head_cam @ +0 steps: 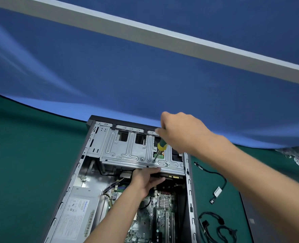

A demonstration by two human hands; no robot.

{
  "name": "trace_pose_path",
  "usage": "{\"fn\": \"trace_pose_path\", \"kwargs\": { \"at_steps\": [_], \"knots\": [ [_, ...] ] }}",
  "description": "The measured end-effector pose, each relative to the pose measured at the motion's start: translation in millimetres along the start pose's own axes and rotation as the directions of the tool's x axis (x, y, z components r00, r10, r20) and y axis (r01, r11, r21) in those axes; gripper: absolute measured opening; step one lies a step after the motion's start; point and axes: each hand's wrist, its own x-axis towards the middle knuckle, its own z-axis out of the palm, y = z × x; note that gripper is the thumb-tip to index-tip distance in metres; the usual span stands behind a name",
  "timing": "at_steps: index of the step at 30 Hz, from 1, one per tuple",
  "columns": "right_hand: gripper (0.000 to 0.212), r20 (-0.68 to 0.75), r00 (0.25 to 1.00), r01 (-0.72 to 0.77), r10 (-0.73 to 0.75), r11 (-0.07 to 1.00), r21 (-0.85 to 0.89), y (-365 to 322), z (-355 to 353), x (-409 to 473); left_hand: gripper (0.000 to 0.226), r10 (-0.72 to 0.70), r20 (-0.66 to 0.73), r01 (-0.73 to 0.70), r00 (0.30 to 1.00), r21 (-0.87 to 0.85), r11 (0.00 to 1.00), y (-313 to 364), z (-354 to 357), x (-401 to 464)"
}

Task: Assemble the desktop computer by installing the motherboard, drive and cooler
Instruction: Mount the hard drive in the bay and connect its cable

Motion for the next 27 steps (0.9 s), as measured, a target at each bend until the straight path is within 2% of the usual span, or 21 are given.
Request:
{"fn": "trace_pose_path", "kwargs": {
  "at_steps": [2, 5, 7, 9, 12, 14, 16, 18, 19, 21, 22, 24, 27],
  "knots": [
    [0.031, -0.013, 0.998, -0.061, 0.061, 0.997, -0.056, 0, -3, 1, 0.015, 0.017, -0.009, -0.017, 1.0, 0.008, 1.0, -1, -1, 2],
    [0.026, 0.159, 0.986, -0.071, 0.051, 0.99, 0.121, 6, -9, 3, 0.016, 0.032, -0.041, -0.03, 0.999, 0.05, 0.998, -2, -1, 3],
    [0.019, 0.125, 0.991, -0.053, 0.04, 0.993, 0.107, 7, -8, 2, 0.014, 0.035, -0.038, -0.032, 0.999, 0.059, 0.998, -2, -2, 3],
    [0.034, 0.071, 0.994, -0.088, 0.084, 0.995, 0.054, 6, -8, 0, 0.017, 0.041, -0.035, -0.039, 0.999, 0.07, 0.997, -2, -2, 4],
    [0.029, 0.156, 0.986, -0.084, 0.06, 0.985, 0.154, 3, -7, 0, 0.011, 0.035, -0.034, -0.032, 0.999, 0.08, 0.996, -2, -2, 3],
    [0.021, 0.101, 0.993, -0.077, 0.067, 0.992, 0.103, 2, -3, 0, 0.011, 0.042, -0.04, -0.038, 0.998, 0.08, 0.996, -2, -3, 3],
    [0.031, 0.079, 0.991, -0.109, 0.104, 0.992, 0.063, 2, -4, 0, 0.014, 0.047, -0.037, -0.044, 0.998, 0.071, 0.997, -3, -2, 3],
    [0.037, 0.156, 0.983, -0.119, 0.099, 0.985, 0.128, 1, -7, 0, 0.018, 0.04, -0.038, -0.037, 0.998, 0.069, 0.997, -2, -2, 2],
    [0.034, 0.151, 0.985, -0.105, 0.084, 0.985, 0.138, 0, -7, -1, 0.017, 0.039, -0.04, -0.036, 0.998, 0.07, 0.997, -2, -2, 1],
    [0.02, 0.032, 0.994, -0.109, 0.107, 0.989, 0.095, 1, -3, -1, 0.014, 0.046, -0.037, -0.043, 0.998, 0.076, 0.996, -2, -4, 2],
    [0.027, -0.012, 0.99, -0.136, 0.138, 0.988, 0.078, 2, -2, -1, 0.015, 0.051, -0.031, -0.048, 0.998, 0.072, 0.996, -3, -4, 4],
    [0.031, 0.019, 0.989, -0.149, 0.148, 0.986, 0.07, 3, -1, -2, 0.017, 0.055, -0.023, -0.053, 0.998, 0.066, 0.996, -4, -4, 5],
    [0.02, 0.024, 0.992, -0.126, 0.125, 0.99, 0.06, 4, 1, -1, 0.015, 0.05, -0.023, -0.049, 0.998, 0.063, 0.997, -4, -5, 5]
  ]
}}
